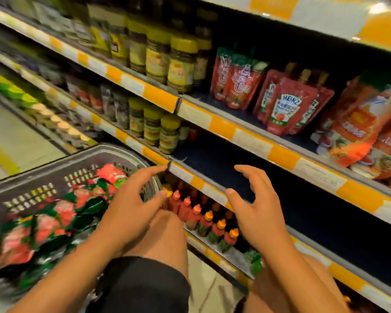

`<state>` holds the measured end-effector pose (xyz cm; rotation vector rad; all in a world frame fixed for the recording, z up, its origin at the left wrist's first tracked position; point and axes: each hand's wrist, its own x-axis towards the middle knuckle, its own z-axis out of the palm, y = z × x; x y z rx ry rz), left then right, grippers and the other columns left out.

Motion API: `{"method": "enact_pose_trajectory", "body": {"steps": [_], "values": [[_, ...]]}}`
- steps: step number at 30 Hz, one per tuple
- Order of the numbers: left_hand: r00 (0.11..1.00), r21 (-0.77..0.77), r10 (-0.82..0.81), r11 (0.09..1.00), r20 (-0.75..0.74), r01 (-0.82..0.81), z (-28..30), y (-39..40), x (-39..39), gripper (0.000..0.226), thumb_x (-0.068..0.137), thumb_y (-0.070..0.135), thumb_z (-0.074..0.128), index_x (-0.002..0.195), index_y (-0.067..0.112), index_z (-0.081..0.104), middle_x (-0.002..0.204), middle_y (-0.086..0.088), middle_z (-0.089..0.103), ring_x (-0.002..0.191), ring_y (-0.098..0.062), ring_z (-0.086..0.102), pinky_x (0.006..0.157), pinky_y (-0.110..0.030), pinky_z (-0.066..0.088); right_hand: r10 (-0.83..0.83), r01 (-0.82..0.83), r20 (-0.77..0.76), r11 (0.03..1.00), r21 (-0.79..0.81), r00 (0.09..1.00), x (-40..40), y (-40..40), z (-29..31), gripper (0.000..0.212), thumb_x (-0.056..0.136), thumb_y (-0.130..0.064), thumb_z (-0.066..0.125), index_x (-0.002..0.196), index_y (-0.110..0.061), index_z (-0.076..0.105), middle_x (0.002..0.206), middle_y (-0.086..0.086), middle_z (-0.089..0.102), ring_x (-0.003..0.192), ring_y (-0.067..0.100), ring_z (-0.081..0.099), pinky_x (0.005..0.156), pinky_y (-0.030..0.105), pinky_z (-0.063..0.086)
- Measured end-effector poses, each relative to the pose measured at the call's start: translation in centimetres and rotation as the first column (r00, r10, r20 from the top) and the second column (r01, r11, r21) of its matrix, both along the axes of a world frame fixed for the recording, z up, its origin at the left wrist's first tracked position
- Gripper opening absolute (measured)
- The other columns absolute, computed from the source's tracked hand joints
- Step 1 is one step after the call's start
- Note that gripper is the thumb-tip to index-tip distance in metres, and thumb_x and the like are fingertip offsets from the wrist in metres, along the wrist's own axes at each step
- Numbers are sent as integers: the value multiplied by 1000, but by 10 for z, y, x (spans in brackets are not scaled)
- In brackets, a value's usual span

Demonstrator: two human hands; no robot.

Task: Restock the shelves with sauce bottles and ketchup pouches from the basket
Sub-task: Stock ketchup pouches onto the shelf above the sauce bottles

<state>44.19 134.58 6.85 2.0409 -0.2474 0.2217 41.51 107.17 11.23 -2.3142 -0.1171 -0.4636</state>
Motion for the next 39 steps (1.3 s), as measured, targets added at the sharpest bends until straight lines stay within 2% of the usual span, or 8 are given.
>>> {"method": "enact_pose_trajectory", "body": {"steps": [6, 11, 21, 24, 28, 31, 33, 39], "values": [[941, -29, 290, 954, -172, -299, -48, 112, -12, 52, 91, 26, 74, 131, 55, 57, 136, 26, 60, 131, -3, 55, 113, -46, 45, 190, -192, -54, 980, -49, 980, 31, 90, -8, 45, 93, -34, 66, 136, -40, 53, 136, -26, 46, 129, -8, 43, 94, 5, 35], [861, 36, 445, 892, -246, -451, -75, 168, -30, 45, 90, 24, 73, 125, 49, 61, 135, 23, 61, 117, -10, 63, 102, -39, 48, 374, -387, -157, 920, -61, 914, 48, 169, -30, 47, 95, -32, 66, 139, -36, 50, 138, -21, 44, 130, 0, 44, 106, 26, 41], [689, 279, 598, 801, -410, -530, -125, 230, -35, 50, 92, 33, 75, 138, 21, 61, 146, -5, 56, 131, -24, 55, 103, -39, 44, 416, -485, -431, 873, -58, 801, 101, 276, -98, 54, 97, -31, 68, 146, -23, 48, 142, -4, 46, 132, 16, 45, 107, 31, 39], [638, 306, 610, 791, -471, -530, -136, 235, -32, 47, 92, 38, 74, 134, 21, 61, 136, -6, 60, 106, -22, 62, 79, -34, 48, 353, -456, -496, 884, -101, 794, 122, 285, -120, 52, 96, -27, 68, 145, -20, 50, 139, -2, 48, 130, 20, 48, 102, 31, 41], [584, 364, 634, 771, -507, -522, -146, 239, -24, 41, 93, 34, 70, 129, 17, 64, 87, 2, 57, 64, -11, 53, 52, -28, 36, 241, -414, -579, 892, -184, 778, 149, 283, -145, 59, 94, -22, 68, 149, -15, 46, 147, 8, 46, 131, 31, 51, 106, 45, 47], [516, 411, 646, 760, -563, -504, -151, 246, -15, 50, 92, 31, 66, 139, 15, 57, 116, -12, 62, 89, -28, 67, 75, -39, 56, 177, -394, -614, 888, -238, 769, 166, 277, -157, 63, 92, -17, 66, 150, -15, 44, 146, 11, 45, 111, 34, 62, 93, 48, 55], [450, 440, 658, 746, -603, -500, -156, 251, -11, 62, 93, 25, 60, 152, 18, 43, 141, -19, 49, 112, -37, 62, 91, -45, 55, 143, -381, -614, 882, -276, 776, 174, 272, -164, 61, 89, -15, 66, 147, -14, 46, 143, 12, 47, 108, 34, 62, 93, 49, 55], [382, 539, 698, 713, -605, -448, -167, 256, 0, 61, 91, 15, 53, 150, 18, 36, 133, -20, 49, 109, -40, 59, 90, -48, 54, 96, -391, -683, 873, -291, 724, 191, 269, -180, 66, 88, -14, 68, 148, -15, 41, 133, 16, 56, 111, 39, 61, 92, 50, 55]]}}
